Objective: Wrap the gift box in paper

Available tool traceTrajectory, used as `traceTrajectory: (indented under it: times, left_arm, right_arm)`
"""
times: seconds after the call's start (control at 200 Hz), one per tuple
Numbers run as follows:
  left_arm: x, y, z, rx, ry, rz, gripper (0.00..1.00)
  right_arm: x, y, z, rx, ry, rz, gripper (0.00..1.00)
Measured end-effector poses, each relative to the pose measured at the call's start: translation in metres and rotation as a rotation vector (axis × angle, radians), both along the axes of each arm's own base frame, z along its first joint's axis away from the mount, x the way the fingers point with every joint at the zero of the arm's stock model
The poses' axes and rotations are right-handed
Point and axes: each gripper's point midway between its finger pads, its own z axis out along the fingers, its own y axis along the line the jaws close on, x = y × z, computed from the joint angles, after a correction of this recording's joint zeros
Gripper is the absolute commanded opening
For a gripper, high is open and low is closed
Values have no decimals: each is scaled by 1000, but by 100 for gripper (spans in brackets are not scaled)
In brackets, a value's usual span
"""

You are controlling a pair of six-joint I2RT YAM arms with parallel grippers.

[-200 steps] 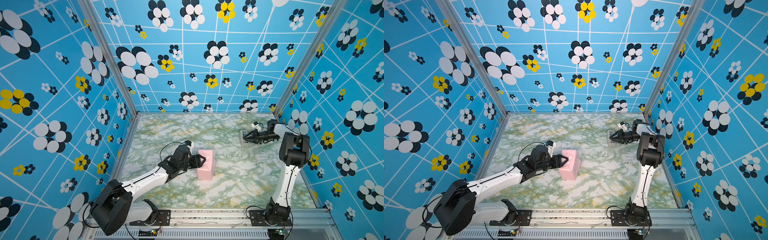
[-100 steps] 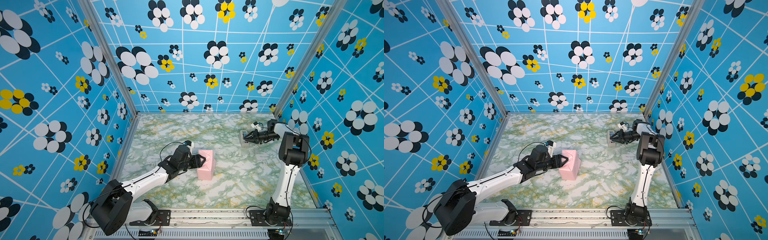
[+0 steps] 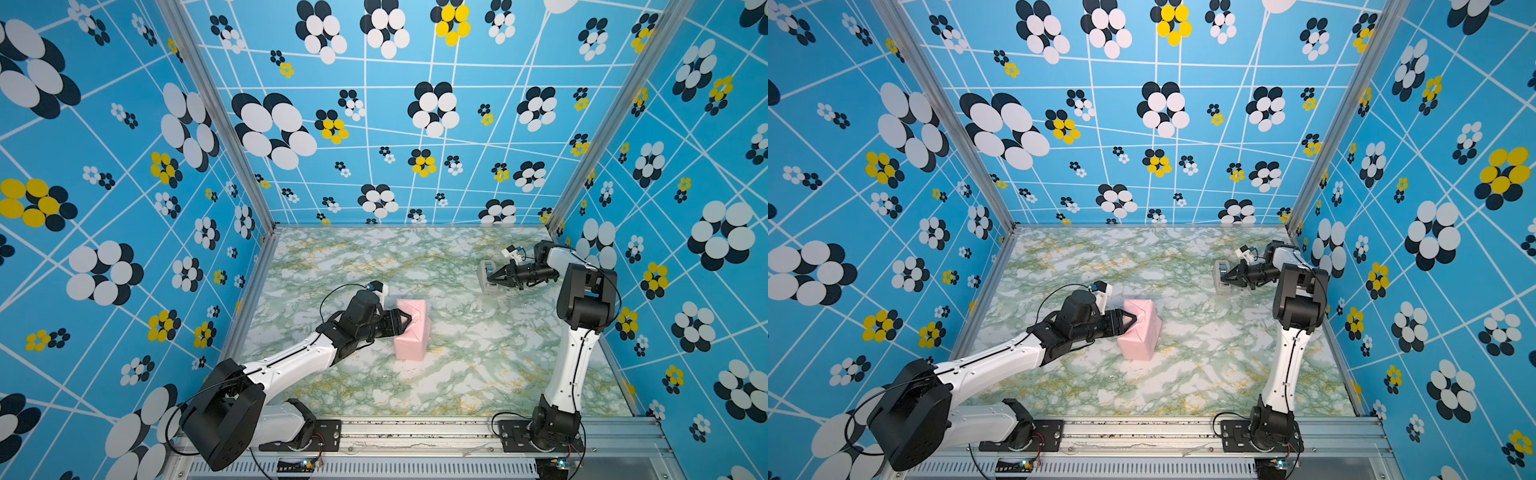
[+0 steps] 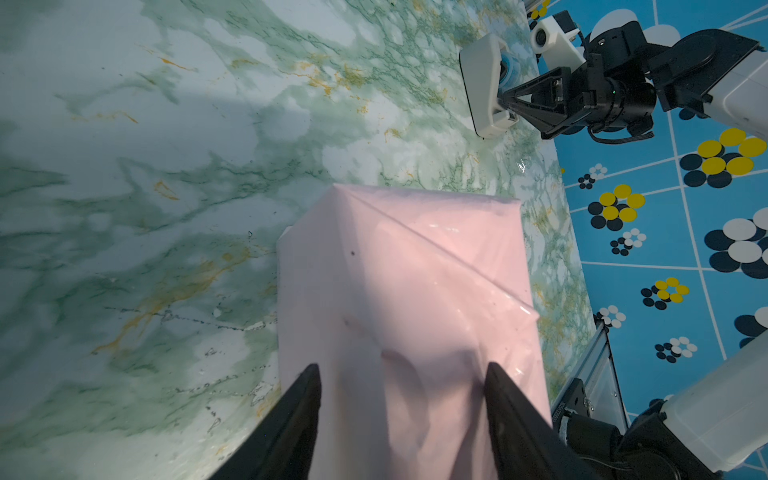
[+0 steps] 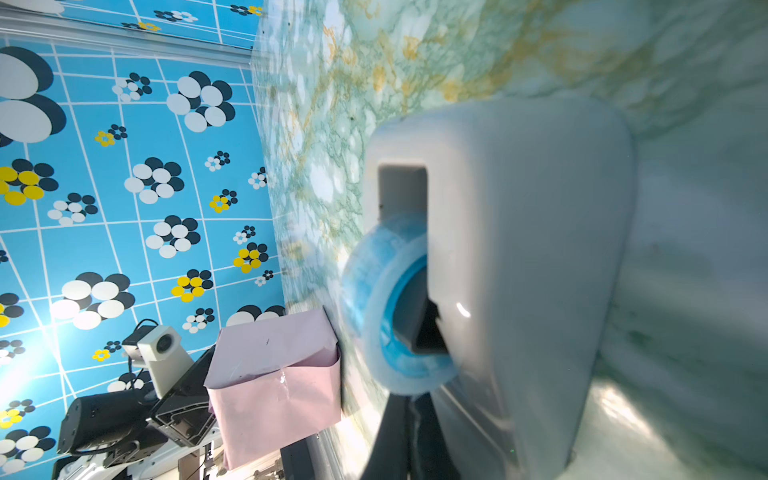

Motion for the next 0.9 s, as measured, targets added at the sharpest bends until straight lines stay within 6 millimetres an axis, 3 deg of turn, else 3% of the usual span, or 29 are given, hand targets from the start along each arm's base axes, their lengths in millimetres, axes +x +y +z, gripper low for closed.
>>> traceTrajectory:
  times: [0.48,0.79,0.9]
  left_arm:
    - [1,5,1,8,-11,16,63]
    - [1,6,1,11,-15,18,63]
    - [0,6,2,13,-18,16,63]
  right_arm:
    - [-7,3,5,112,82,-88,0]
    - [-4,5,27,145,54,-118,0]
    - [-14,8,32,158,80,-131,0]
